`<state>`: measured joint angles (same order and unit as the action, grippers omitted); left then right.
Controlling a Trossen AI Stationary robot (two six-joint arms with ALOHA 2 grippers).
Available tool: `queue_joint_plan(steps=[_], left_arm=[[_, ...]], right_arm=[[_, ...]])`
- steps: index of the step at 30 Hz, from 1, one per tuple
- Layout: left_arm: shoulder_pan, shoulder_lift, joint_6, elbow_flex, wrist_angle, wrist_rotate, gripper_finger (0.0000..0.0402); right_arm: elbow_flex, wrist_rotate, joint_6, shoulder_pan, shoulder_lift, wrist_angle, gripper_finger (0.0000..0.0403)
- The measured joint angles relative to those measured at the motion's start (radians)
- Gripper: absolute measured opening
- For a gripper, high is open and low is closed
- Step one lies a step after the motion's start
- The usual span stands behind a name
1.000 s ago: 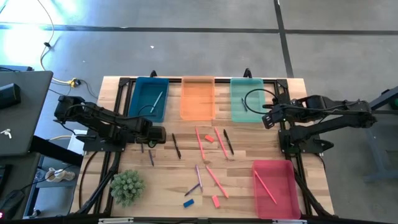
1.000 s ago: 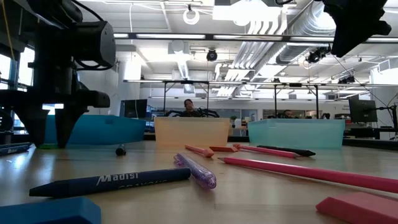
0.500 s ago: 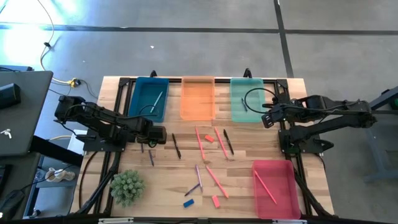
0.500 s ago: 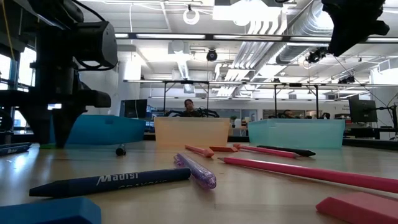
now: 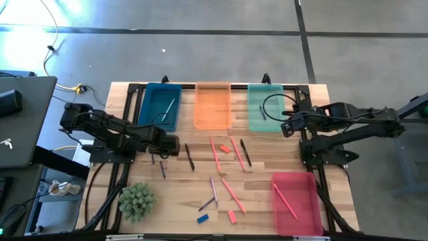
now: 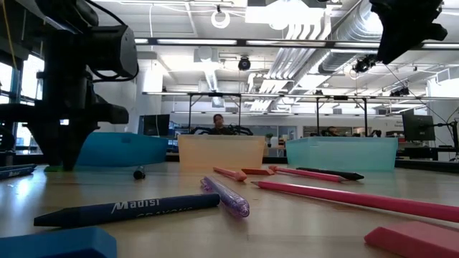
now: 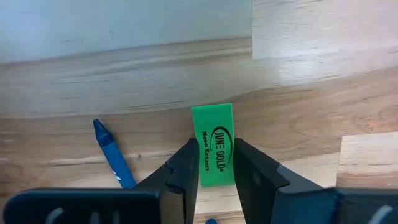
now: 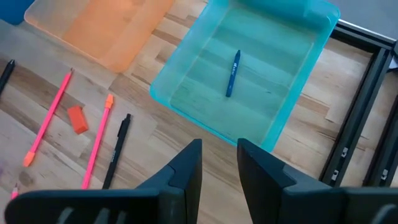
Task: Sort crayons/erasers/pens/pencils in bins
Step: Put the green eraser into the orange bin
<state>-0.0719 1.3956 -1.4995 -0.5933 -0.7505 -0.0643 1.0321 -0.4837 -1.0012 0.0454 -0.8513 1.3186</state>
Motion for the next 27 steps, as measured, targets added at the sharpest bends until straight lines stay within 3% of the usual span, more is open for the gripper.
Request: queue_joint_plan(steps=[15,22,27], left_arm=[[-0.023,-0.008,0.187,-0.110,0.020,0.078,0.0078],[-0.080,-0.008,0.343,-0.237,0.041,0.009,0.0078],[-0.159,-0.008,0.489,-0.300,0.180,-0.019,0.0078]], right_arm=[[0.000,-0.015,-0.011,0.000,0.000,0.000,0.0094],[0.000,-0.015,-0.023,0.000,0.000,-0.002,0.0094],[0.000,-0.015,-0.023,0.000,0.000,-0.031,0.0094]])
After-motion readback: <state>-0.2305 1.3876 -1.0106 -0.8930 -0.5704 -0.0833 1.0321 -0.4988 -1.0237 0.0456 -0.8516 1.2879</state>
